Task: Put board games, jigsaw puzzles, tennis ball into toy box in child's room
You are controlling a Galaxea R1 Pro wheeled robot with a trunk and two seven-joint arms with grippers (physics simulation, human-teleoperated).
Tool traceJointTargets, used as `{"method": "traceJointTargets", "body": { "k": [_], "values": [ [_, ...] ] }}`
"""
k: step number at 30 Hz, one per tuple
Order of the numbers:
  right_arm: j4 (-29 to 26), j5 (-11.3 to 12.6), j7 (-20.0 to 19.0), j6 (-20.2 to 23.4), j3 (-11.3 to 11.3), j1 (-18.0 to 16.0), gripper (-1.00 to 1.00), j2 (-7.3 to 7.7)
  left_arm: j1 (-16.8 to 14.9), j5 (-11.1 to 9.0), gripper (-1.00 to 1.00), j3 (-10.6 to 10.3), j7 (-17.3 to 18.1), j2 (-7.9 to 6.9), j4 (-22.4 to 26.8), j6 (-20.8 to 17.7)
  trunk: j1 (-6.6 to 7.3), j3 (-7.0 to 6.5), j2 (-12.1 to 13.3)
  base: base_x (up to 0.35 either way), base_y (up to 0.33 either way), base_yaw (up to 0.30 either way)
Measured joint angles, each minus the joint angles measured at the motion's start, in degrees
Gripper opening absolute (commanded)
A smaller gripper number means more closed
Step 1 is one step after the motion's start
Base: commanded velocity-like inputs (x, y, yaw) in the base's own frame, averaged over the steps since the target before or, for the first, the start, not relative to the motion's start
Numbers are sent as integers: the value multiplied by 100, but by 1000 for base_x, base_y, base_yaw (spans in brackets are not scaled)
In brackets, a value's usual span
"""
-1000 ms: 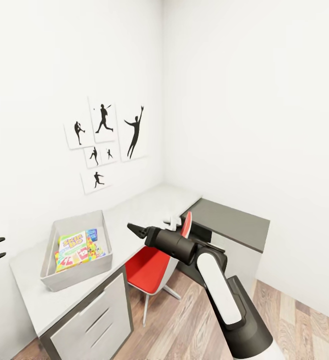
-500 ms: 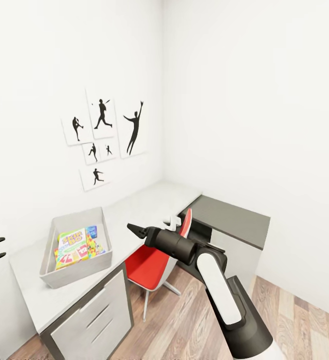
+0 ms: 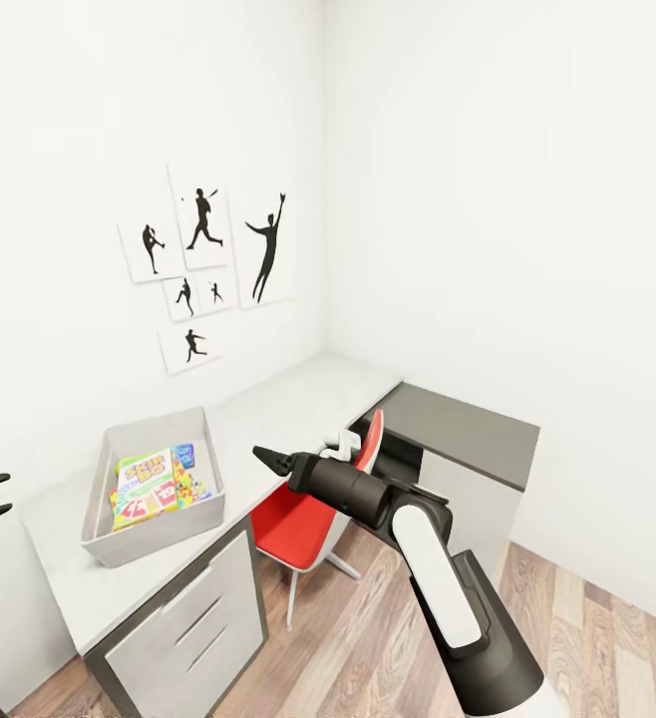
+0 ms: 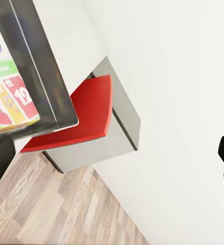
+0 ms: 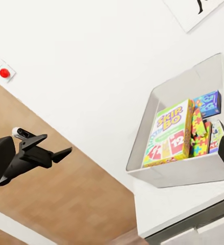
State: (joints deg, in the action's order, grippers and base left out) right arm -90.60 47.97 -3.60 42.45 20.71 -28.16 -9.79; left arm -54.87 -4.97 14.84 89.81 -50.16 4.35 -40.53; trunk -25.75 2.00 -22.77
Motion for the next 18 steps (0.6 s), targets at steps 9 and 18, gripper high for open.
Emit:
{"method": "traceJointTargets", "body": {
  "k": [9,18],
  "values": [
    [0,1,0,-2,11,0,100,-1,0,0,100,2,0,0,0,0,0,13,-1,-128,108,0],
    [-6,-13,0,-8,25,0,100,-2,1,-2,100,2,-1,0,0,0,1,14,-1,-21,17,0]
  ]
}}
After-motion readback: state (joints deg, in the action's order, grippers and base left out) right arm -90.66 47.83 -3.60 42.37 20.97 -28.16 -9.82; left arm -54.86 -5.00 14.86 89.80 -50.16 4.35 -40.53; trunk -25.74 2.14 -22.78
